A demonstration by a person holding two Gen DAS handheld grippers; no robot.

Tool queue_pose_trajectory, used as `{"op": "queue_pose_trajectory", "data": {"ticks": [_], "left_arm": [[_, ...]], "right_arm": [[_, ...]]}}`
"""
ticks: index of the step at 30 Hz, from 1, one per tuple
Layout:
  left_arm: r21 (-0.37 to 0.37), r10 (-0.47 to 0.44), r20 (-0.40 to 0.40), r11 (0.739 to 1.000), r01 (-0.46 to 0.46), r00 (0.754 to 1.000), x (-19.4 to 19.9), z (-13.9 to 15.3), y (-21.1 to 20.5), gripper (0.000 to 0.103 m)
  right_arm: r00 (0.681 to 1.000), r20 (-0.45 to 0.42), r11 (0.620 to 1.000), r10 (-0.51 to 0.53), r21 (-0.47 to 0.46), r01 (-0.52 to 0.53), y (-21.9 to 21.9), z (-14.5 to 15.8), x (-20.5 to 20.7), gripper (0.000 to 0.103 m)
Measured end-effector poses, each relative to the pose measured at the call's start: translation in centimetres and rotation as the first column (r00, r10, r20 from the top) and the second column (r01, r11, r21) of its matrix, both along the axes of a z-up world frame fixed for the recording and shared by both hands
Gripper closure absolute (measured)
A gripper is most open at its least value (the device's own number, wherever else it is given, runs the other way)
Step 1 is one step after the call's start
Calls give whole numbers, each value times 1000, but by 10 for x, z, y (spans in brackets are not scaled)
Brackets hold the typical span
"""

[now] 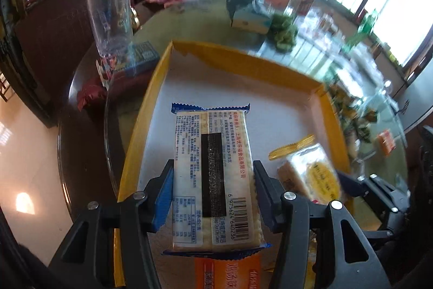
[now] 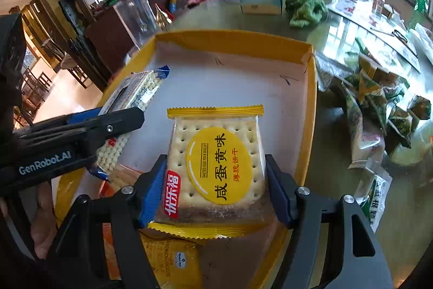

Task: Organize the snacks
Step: 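Carry both packs to the yellow tray and release them inside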

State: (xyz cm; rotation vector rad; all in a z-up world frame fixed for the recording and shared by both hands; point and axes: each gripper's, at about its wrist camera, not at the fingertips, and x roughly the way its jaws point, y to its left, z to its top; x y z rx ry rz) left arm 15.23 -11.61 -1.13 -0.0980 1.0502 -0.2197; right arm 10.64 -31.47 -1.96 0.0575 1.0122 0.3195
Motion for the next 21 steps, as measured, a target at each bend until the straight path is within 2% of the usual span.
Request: {"op": "queue_pose_trajectory", "data": {"ticks": [3,5,6,7,8,9,11,14,16,21], "left_arm": [[41,-4,-63,999,6,998,7,-11,0,47],[25,4,-83,1000,-2,997,10,-13,6,46],[16,10,-83,1000,-9,997,9,-11,10,45],[6,18,-76,1000,-18,997,8,-8,13,38],[-16,31,-53,999,-32,998,5,-3,18,32],[-43,50,-22,998,-51,998,-1,4,23,30],[-64,70,31,996,-68,997,-16,18,26,24],[-52,67,107,997,-62,992,-41,35,23,24],[-81,80,148,994,-69,986,-67,44,19,24],[-157,28,159,988,-3,987,-103,50,-15,24]], "right_arm": [[1000,-1,999,20,-39,-20,8,1,-2,32],[1000,-3,998,29,-63,-29,11,0,-3,30],[999,-2,997,37,-62,-37,11,0,-3,26],[999,-3,997,40,-63,-40,12,1,-2,23],[999,2,997,38,-65,-38,11,2,-3,23],[999,9,998,36,-59,-36,9,4,-4,23],[999,34,999,33,-4,-33,0,12,-11,23],[998,65,995,16,93,-22,-21,22,-27,23],[997,82,988,12,154,-25,-39,28,-43,23],[992,125,972,-32,234,1,-92,34,-88,23]]}}
